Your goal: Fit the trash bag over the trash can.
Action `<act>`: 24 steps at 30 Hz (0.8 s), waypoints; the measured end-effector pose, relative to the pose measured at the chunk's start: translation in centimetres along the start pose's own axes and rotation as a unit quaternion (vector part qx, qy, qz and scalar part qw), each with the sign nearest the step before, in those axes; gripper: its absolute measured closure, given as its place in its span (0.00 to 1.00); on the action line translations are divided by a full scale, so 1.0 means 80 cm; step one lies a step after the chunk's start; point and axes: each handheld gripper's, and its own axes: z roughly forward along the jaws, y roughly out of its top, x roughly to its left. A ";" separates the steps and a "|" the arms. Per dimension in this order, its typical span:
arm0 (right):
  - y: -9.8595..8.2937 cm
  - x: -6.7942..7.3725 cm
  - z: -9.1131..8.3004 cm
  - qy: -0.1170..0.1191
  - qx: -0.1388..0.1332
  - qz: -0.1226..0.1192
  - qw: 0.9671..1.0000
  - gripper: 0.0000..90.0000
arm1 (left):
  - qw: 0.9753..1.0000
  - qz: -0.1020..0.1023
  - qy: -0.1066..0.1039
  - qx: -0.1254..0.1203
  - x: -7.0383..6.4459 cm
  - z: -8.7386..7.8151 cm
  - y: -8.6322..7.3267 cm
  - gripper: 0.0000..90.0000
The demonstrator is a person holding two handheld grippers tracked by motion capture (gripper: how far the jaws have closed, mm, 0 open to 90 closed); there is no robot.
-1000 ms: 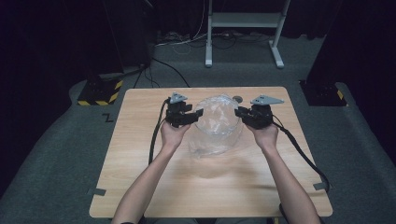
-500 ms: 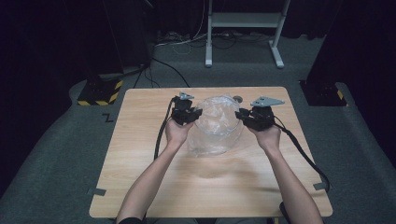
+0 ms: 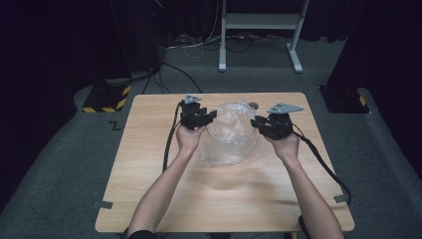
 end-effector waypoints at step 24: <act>0.013 -0.016 0.006 -0.001 -0.006 0.021 1.000 0.83 | 1.000 0.019 0.004 0.005 0.001 0.006 -0.003 0.73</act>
